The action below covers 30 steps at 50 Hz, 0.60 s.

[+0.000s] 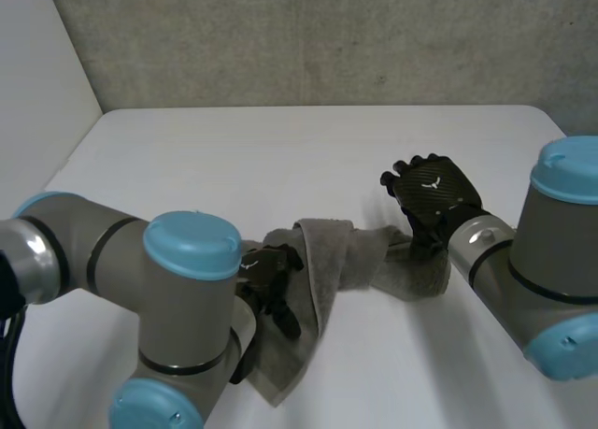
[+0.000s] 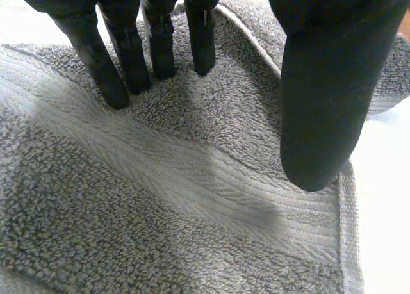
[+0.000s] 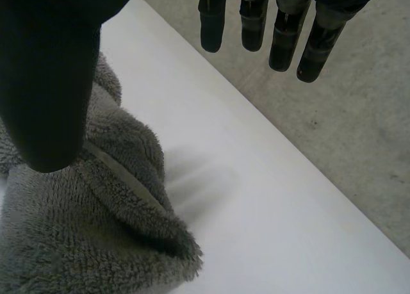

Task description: Fold the towel.

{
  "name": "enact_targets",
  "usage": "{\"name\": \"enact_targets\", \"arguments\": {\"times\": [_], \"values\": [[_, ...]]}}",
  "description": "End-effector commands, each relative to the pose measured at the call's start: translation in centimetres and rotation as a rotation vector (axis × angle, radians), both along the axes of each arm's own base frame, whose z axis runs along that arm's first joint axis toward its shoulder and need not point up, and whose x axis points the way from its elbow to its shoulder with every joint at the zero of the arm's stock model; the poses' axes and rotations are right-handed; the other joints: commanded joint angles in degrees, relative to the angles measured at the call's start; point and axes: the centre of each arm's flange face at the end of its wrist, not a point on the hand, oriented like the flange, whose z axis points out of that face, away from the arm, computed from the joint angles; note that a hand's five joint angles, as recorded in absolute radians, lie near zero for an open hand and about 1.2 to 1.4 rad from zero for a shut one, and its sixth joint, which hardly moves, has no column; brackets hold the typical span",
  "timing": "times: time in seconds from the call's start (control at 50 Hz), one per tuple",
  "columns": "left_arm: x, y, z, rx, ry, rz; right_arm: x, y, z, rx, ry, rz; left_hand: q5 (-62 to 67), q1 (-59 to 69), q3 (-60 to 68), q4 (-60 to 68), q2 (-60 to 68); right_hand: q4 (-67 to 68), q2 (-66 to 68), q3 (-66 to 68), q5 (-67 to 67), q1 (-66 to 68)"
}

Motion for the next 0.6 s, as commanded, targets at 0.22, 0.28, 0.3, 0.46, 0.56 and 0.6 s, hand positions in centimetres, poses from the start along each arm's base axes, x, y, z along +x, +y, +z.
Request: {"name": "enact_targets", "arguments": {"times": [0.22,0.28,0.3,0.46,0.56,0.6], "values": [[-1.4,-1.7,-2.1,0.01,0.003,0.054,5.4,-4.5,-6.3,0.135,-0.082,0.247,8.8,8.5,8.6,8.8,8.6,9.3,10.0,10.5,10.2,10.7],[-1.3,-2.3,-2.0,-0.041,-0.039,0.071,5.8,-4.7,-7.3,0.158,-0.085,0.258,33.1,32.8,32.9,33.1,32.9,38.9,39.5,40.1,39.7,40.2],[-1.3,-2.3,-2.0,-0.042,-0.039,0.071,5.8,-4.7,-7.3,0.158,-0.085,0.258,33.2,32.9,33.0,33.2,33.1,39.0,39.7,40.2,39.9,40.4],[-2.5,-5.1,-0.1,-0.25,-0.071,0.065,6.6,-7.1,-2.7,0.024,-0.163,0.197,57.1,56.8,56.9,57.1,56.9,66.5,67.2,67.8,67.4,67.9],[-1.9,-10.5,6.8,-0.533,-0.026,0.143,5.0,-8.8,7.8,-0.238,-0.413,0.004,57.1,56.8,56.9,57.1,56.9,66.5,67.2,67.8,67.4,67.9],[-1.2,-11.8,9.0,-0.606,-0.014,0.177,4.7,-8.6,9.9,-0.3,-0.475,0.004,57.1,56.8,56.9,57.1,56.9,66.5,67.2,67.8,67.4,67.9]]}}
